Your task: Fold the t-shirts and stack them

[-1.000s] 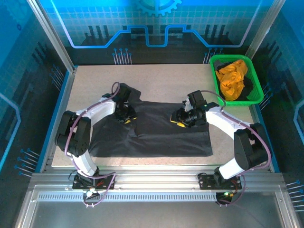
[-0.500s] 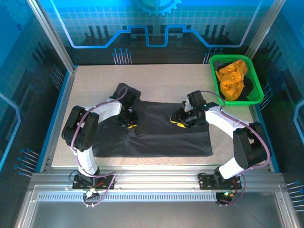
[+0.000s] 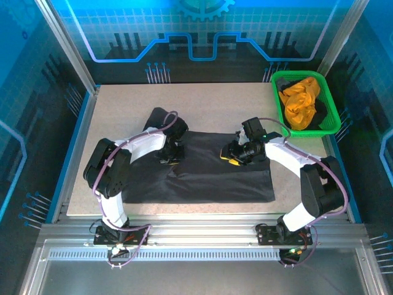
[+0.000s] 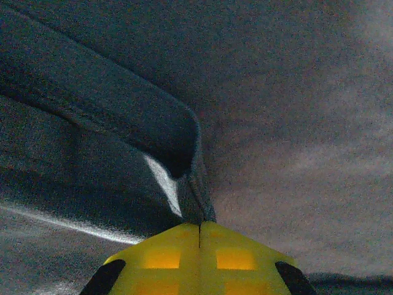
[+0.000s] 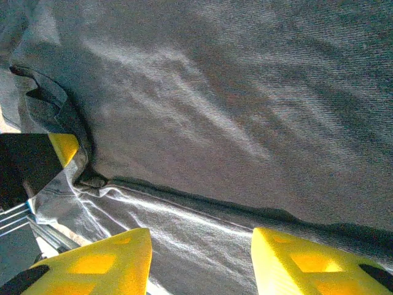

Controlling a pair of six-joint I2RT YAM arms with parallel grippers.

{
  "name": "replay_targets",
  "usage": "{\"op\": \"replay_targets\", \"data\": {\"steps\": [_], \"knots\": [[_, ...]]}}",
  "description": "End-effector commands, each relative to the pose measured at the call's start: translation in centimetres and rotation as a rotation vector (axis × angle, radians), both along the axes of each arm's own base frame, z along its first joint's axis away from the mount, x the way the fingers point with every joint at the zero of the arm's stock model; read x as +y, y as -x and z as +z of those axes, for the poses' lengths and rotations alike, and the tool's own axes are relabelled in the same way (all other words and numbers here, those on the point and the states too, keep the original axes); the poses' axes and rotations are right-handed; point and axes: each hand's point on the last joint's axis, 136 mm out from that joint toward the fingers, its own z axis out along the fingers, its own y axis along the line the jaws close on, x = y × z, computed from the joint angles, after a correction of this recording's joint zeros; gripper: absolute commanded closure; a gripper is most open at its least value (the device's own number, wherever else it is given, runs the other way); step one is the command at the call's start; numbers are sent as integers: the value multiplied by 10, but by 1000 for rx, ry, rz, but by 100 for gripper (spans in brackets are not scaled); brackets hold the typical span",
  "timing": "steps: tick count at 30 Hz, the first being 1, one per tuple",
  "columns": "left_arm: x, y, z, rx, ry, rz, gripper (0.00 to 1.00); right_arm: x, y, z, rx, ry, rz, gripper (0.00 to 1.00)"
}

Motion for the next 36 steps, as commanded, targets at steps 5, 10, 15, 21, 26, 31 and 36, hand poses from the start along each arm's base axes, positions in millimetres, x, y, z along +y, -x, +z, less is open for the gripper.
{"op": "replay_targets", "data": {"steps": [5,10,15,21,26,31,36], "knots": [[-3,2,1,-20,-36,-77,100,1,-6,4,2,-13,3,53],[-4,-21,29,-116,-28,-68,60,-4,-10,9,-11,17,-15,53],[21,-77,75,-253,89,127,54,-12,-31,35,-125,52,-57,51],[80,-156,81,-351,186,378,56,-8,-71,78,-275,26,-80,49],[133,-219,69,-426,135,483,56,-2,-98,99,-291,20,-84,49],[160,-266,45,-475,88,498,55,-2,-105,109,-291,27,-92,48],[161,-293,22,-496,64,448,53,-9,-97,107,-277,38,-118,48]]}}
